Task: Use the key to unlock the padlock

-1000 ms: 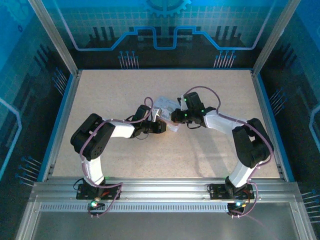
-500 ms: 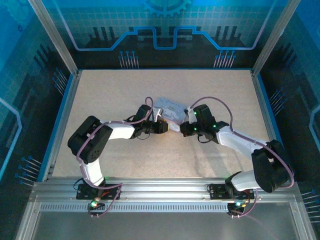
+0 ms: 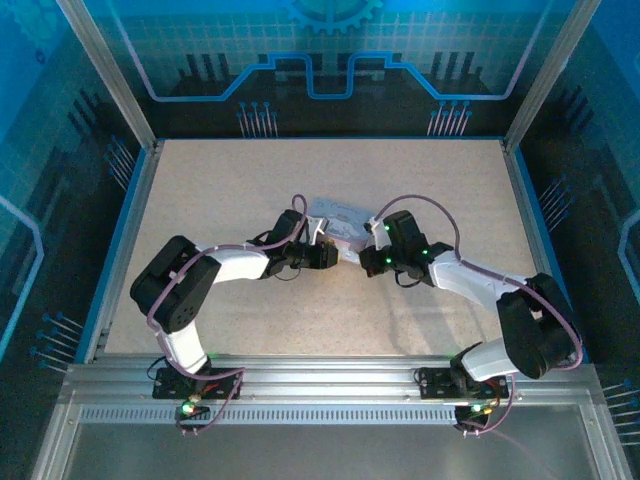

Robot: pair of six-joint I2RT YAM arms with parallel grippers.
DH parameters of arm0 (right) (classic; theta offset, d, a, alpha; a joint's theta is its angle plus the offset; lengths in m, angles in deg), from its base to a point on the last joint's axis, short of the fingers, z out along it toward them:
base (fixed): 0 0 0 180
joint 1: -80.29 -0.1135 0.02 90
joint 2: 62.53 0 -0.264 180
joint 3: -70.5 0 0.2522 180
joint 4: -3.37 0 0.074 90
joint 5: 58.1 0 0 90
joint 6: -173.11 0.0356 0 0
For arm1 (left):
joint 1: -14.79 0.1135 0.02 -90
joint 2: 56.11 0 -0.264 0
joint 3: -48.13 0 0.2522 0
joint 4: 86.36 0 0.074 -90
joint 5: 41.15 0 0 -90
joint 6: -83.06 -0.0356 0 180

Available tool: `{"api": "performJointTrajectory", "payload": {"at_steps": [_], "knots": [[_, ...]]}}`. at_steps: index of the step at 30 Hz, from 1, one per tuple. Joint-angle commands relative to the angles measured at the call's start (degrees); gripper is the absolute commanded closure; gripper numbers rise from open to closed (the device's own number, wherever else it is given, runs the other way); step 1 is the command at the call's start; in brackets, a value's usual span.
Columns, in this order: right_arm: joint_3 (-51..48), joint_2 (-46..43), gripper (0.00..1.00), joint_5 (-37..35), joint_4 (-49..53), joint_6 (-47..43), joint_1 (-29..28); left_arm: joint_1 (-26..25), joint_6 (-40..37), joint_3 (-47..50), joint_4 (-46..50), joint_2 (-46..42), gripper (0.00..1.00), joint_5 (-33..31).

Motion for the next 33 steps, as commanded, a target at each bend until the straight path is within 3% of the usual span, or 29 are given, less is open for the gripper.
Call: {"api": "performJointTrajectory", "payload": {"at_steps": [1, 11, 18, 33], "knots": [[1.74, 1.08, 1.00, -1.04, -1.77, -2.32, 0.83, -0.71, 0.43, -1.29, 0.10, -2.83, 0.69, -0.18], [-4.94, -4.16, 1.00, -1.29, -5.74, -2.72, 0.69, -1.13, 5.48, -2.07, 0.83, -3.27, 0.69, -0.80], [-11.70, -7.98, 1.00, -5.82, -10.87, -1.22, -3.82, -1.21, 9.74, -2.74, 1.97, -3.98, 0.69, -1.23], [-13.87, -0.19, 1.00, -10.19, -24.36, 1.06, -9.54, -2.40, 16.53, -3.18, 1.89, -4.60, 0.70, -2.21]]}}
